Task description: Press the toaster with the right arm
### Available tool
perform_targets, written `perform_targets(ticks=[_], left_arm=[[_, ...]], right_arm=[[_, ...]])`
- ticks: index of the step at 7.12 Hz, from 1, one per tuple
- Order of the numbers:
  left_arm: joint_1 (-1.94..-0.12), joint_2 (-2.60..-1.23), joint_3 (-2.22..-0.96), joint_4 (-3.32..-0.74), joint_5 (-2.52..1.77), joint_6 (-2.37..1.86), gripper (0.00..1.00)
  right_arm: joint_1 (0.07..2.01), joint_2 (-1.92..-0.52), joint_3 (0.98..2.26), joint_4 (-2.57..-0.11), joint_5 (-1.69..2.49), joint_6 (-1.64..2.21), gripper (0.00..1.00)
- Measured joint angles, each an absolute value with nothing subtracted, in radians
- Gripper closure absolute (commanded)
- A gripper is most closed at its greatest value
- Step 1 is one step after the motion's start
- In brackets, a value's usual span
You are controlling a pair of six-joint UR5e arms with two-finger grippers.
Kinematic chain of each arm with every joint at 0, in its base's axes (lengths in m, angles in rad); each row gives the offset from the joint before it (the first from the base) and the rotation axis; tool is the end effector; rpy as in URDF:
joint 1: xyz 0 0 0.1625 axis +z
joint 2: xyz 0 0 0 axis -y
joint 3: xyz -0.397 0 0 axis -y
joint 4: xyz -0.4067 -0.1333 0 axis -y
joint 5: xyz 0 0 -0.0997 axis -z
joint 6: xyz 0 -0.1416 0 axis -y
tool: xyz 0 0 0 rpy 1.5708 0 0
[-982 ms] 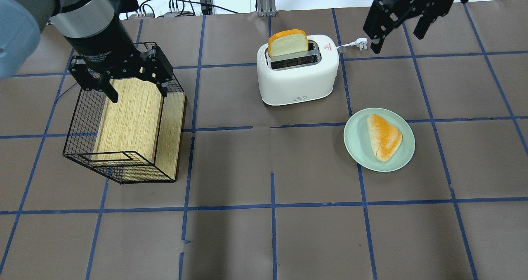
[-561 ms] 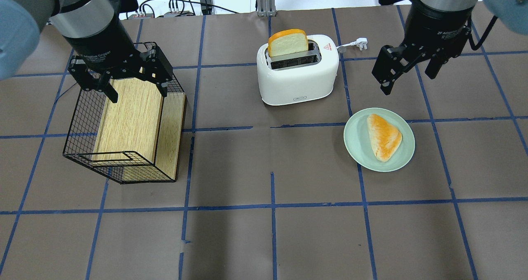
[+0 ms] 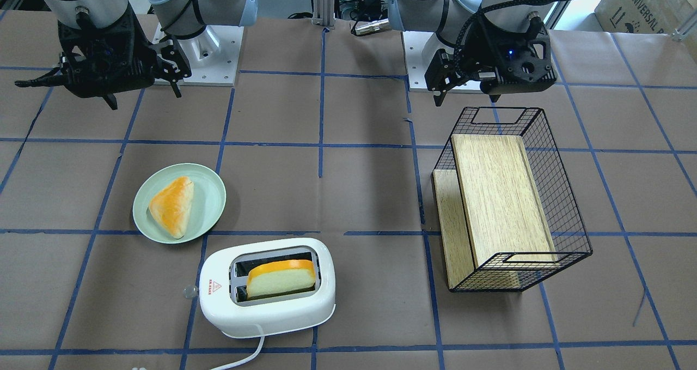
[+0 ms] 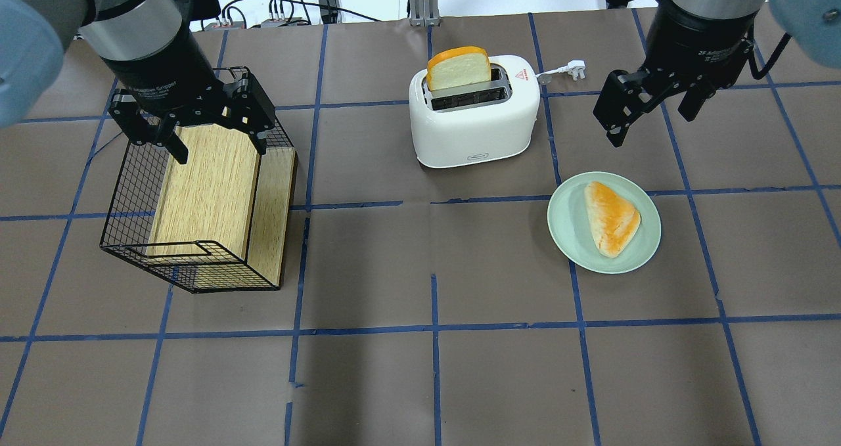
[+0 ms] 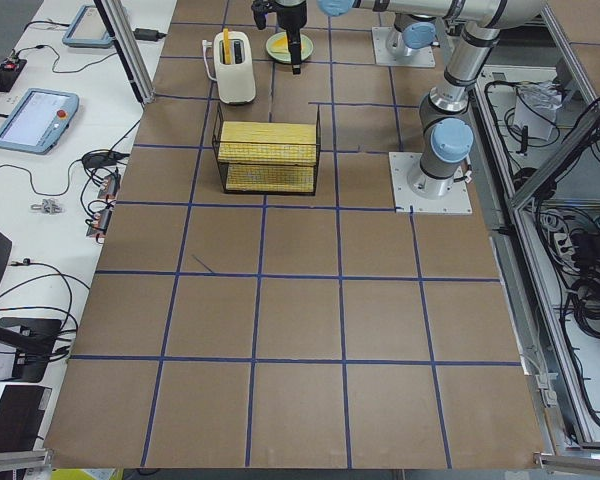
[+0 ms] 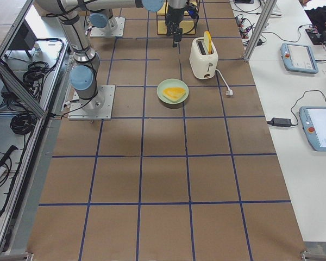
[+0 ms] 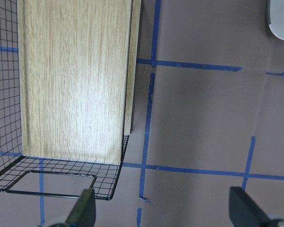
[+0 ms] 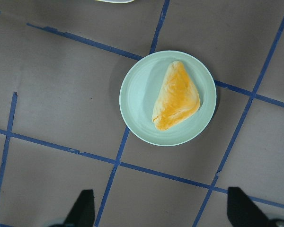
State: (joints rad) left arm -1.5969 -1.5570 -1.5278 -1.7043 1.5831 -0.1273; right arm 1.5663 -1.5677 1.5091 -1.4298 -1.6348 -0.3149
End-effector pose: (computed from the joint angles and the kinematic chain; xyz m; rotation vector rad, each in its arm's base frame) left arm -0.1443 -0.4855 0.4337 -0.1571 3.1173 0.1179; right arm 0.1220 -0.4955 0.4343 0.4814 -3.0506 -0.1414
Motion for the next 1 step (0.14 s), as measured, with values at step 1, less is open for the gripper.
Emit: perform_targets(ticks=[1], left_arm=[[-1.597, -1.557, -1.528, -1.704, 1.583, -0.127, 0.0]], right_arm=[[1.566, -1.568, 1.512, -1.432, -1.635, -0.315, 0.0]])
